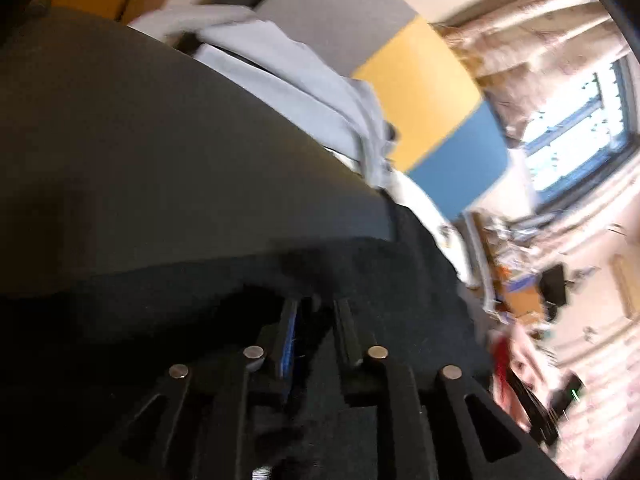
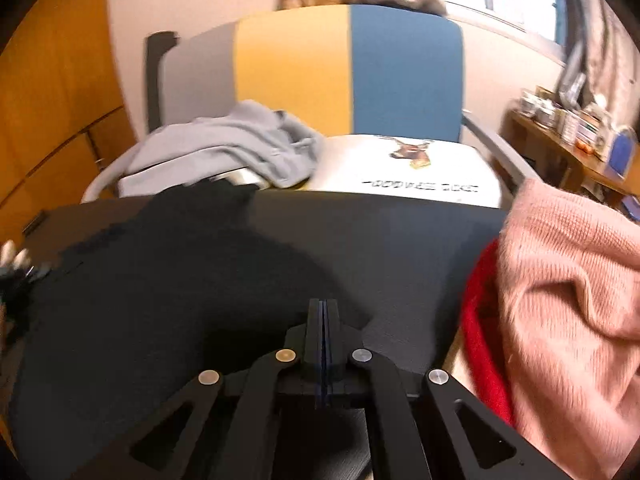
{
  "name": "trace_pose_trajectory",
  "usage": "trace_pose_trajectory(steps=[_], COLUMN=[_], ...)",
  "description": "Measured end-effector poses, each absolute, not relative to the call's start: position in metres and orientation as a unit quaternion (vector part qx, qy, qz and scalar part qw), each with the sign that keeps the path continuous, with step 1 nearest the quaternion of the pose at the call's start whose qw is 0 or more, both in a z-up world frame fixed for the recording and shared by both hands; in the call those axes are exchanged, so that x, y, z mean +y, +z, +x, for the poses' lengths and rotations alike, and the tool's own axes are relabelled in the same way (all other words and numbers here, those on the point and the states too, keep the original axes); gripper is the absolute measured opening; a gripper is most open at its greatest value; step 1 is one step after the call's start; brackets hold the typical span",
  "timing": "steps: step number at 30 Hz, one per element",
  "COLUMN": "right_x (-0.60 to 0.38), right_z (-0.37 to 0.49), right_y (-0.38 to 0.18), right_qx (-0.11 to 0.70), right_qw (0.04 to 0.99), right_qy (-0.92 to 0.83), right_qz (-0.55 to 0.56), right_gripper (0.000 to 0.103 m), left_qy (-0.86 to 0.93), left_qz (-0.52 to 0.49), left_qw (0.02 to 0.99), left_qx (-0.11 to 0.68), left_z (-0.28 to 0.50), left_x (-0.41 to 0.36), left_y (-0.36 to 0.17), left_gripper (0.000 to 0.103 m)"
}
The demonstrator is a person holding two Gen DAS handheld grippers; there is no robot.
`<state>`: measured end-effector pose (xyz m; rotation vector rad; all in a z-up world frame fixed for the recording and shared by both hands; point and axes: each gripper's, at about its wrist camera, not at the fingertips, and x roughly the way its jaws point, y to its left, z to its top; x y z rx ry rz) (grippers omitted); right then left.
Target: Fold clothes
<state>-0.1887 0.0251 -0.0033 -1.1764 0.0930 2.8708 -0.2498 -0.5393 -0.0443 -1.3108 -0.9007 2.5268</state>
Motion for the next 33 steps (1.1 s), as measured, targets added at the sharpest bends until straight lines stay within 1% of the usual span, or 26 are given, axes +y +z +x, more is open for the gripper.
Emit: trace_pose_trajectory(steps=[2, 4, 5, 7, 9, 11, 13, 14, 15, 16, 17, 19, 20, 23, 24, 25, 27, 30, 32, 33], right_x=[0.009, -0.009, -0.016, -0.026, -0.035, -0.042, -0.037, -0.030, -0.023, -0.015, -0.007, 0.010, 0.017, 0.034, 0.034, 0.034, 0.033, 0.028, 0.026, 0.024], right_z=[-0.169, -0.149, -0.141, -0.131, -0.128, -0.137, -0.152, -0.158, -0.161, -0.162, -0.162, -0.160, -0.159, -0.147, -0.141, -0.134, -0.125, -0.113, -0.120, -0.127], right_y=[-0.006, -0.012, -0.016, -0.025, -0.035, -0.047, -0.052, -0.050, -0.045, -0.041, -0.039, -0.043, -0.047, -0.056, -0.055, -0.054, -0.053, -0.038, -0.020, -0.012], right_qx=[0.015, -0.003, 0.000, 0.030, 0.062, 0.072, 0.101, 0.121, 0.134, 0.144, 0.155, 0.181, 0.196, 0.249, 0.250, 0.252, 0.251, 0.227, 0.211, 0.203], right_qw=[0.002, -0.016, -0.030, -0.067, -0.102, -0.101, -0.081, -0.066, -0.045, -0.016, 0.010, 0.056, 0.071, 0.080, 0.083, 0.085, 0.075, 0.050, 0.037, 0.031], right_qy=[0.923, 0.921, 0.919, 0.913, 0.903, 0.897, 0.899, 0.905, 0.914, 0.923, 0.927, 0.923, 0.918, 0.901, 0.899, 0.898, 0.893, 0.898, 0.910, 0.915], right_qz=[-0.383, -0.389, -0.393, -0.402, -0.414, -0.425, -0.418, -0.402, -0.381, -0.356, -0.342, -0.335, -0.338, -0.347, -0.349, -0.351, -0.367, -0.373, -0.355, -0.348], right_gripper=[0.001, 0.001, 0.001, 0.001, 0.002, 0.004, 0.013, 0.015, 0.023, 0.034, 0.036, 0.037, 0.037, 0.036, 0.037, 0.045, 0.061, 0.061, 0.061, 0.064], left_qy=[0.857, 0.870, 0.875, 0.881, 0.875, 0.868, 0.865, 0.865, 0.866, 0.867, 0.867, 0.863, 0.862, 0.858, 0.858, 0.856, 0.853, 0.866, 0.874, 0.877], left_qz=[-0.415, -0.386, -0.381, -0.393, -0.414, -0.431, -0.440, -0.444, -0.447, -0.445, -0.440, -0.441, -0.441, -0.443, -0.445, -0.446, -0.442, -0.423, -0.417, -0.420], left_qw=[0.074, 0.078, 0.092, 0.118, 0.144, 0.164, 0.170, 0.168, 0.163, 0.163, 0.165, 0.166, 0.167, 0.164, 0.158, 0.158, 0.165, 0.160, 0.151, 0.143], left_qx=[-0.298, -0.297, -0.283, -0.236, -0.206, -0.185, -0.172, -0.164, -0.154, -0.156, -0.163, -0.180, -0.186, -0.200, -0.203, -0.208, -0.223, -0.211, -0.197, -0.187], left_z=[-0.241, -0.230, -0.228, -0.229, -0.237, -0.244, -0.247, -0.247, -0.247, -0.246, -0.244, -0.245, -0.245, -0.245, -0.244, -0.243, -0.240, -0.236, -0.235, -0.235], left_x=[-0.537, -0.534, -0.523, -0.492, -0.456, -0.425, -0.405, -0.401, -0.400, -0.402, -0.406, -0.412, -0.415, -0.420, -0.420, -0.421, -0.424, -0.423, -0.420, -0.417], left_y=[-0.032, -0.018, -0.014, -0.016, -0.026, -0.037, -0.047, -0.053, -0.061, -0.064, -0.065, -0.066, -0.067, -0.066, -0.066, -0.064, -0.058, -0.049, -0.045, -0.047], left_gripper=[0.017, 0.020, 0.021, 0.022, 0.022, 0.022, 0.022, 0.022, 0.020, 0.020, 0.019, 0.012, 0.012, 0.009, 0.009, 0.010, 0.020, 0.020, 0.022, 0.023])
